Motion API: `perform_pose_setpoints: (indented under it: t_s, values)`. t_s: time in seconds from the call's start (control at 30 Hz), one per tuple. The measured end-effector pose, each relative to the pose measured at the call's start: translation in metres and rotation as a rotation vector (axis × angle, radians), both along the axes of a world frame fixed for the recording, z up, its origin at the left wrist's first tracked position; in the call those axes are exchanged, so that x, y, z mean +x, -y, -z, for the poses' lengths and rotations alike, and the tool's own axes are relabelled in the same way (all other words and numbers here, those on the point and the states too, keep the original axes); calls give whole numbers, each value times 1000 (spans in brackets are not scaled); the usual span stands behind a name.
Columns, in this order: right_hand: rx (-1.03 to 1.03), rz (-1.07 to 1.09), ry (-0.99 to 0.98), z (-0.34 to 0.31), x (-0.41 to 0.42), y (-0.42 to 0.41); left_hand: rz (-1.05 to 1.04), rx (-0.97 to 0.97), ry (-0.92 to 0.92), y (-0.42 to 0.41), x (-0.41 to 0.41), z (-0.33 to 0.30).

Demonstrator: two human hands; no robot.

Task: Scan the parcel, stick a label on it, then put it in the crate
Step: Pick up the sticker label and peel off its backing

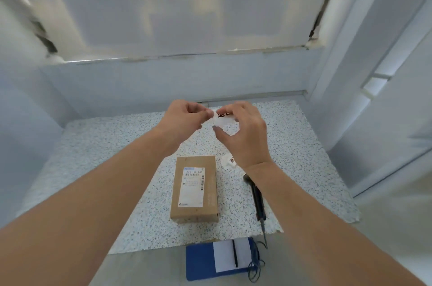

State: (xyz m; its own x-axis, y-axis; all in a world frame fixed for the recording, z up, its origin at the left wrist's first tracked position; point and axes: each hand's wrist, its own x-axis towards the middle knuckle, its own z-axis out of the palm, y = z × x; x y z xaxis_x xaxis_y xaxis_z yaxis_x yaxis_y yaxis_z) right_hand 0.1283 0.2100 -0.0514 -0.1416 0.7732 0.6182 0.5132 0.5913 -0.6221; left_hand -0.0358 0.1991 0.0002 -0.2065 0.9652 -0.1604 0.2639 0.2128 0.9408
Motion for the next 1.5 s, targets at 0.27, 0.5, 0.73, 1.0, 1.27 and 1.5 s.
perform_pose_setpoints:
  t_s: [0.27, 0.5, 0.73, 1.0, 1.27, 1.5]
  values:
    - [-230, -34, -148, -58, 4, 33, 13, 59, 50, 33, 5, -53]
    - [-265, -72, -348, -107, 12, 49, 84, 119, 171, 60, 9, -93]
    - [-275, -218, -297, -151, 20, 73, 163, 239, 356, 94, 16, -131]
    - [-192, -297, -279, -190, 25, 93, 226, 322, 442, 123, 14, -172]
    - [-132, -350, -290, -212, 24, 108, 296, 380, 452, 141, 2, -190]
    - [-113, -369, -302, -222, 27, 117, 320, 392, 480, 147, -1, -196]
